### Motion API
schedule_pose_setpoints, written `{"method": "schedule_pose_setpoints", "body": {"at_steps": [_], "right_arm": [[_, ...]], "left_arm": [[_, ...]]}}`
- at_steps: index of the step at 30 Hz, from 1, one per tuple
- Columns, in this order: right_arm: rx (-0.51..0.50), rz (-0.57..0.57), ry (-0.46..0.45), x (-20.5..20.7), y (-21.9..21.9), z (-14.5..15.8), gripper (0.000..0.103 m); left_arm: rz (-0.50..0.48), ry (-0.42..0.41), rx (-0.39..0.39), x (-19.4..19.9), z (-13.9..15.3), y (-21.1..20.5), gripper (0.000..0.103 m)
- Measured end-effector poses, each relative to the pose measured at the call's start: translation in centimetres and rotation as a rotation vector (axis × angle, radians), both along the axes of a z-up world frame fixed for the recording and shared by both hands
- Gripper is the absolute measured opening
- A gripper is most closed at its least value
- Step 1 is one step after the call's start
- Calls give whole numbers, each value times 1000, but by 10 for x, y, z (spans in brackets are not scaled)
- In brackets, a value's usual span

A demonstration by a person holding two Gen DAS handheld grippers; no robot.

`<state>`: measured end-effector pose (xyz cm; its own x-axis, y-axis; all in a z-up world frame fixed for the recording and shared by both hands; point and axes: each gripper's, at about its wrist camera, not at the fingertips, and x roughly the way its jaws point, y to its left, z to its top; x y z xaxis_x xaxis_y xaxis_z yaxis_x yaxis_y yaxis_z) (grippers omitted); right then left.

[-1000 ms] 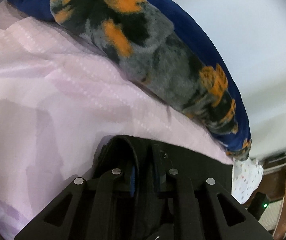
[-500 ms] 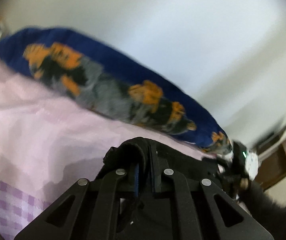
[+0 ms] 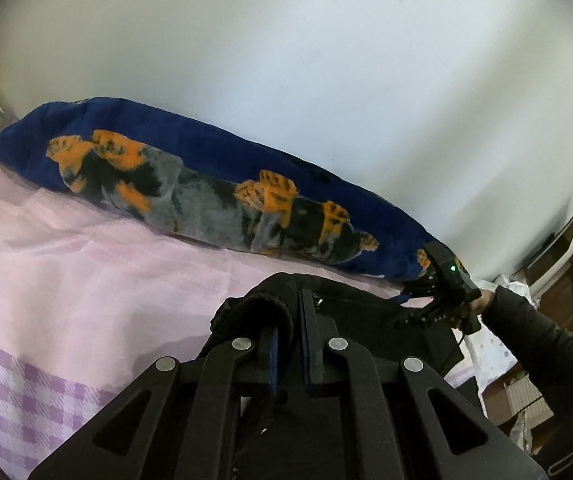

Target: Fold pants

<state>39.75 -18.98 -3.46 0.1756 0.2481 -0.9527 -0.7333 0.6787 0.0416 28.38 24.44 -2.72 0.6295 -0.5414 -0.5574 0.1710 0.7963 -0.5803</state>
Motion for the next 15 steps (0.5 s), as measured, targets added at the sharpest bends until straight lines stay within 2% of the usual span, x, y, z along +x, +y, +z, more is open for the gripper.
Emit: {"method": "schedule_pose_setpoints", "body": {"at_steps": [1, 2, 3, 6, 11, 15], "right_arm": [[5, -20, -16, -2, -5, 1, 29], [9, -40, -33, -6, -10, 4, 18], [13, -54, -57, -13, -13, 7, 13], [1, -78, -171, -40, -14, 22, 9], [12, -167, -353, -97, -15, 59, 9], [21, -224, -448, -157, -18, 72, 9]], "left_arm": [[1, 3, 10, 1, 0, -1, 8], [1, 3, 20, 1, -1, -3, 8], [5, 2, 29, 2, -1, -3, 8], [24, 1, 56, 2, -3, -4, 8], [18, -26, 77, -14, 5, -2, 8], [-13, -63, 99, -42, 18, -2, 8]]}}
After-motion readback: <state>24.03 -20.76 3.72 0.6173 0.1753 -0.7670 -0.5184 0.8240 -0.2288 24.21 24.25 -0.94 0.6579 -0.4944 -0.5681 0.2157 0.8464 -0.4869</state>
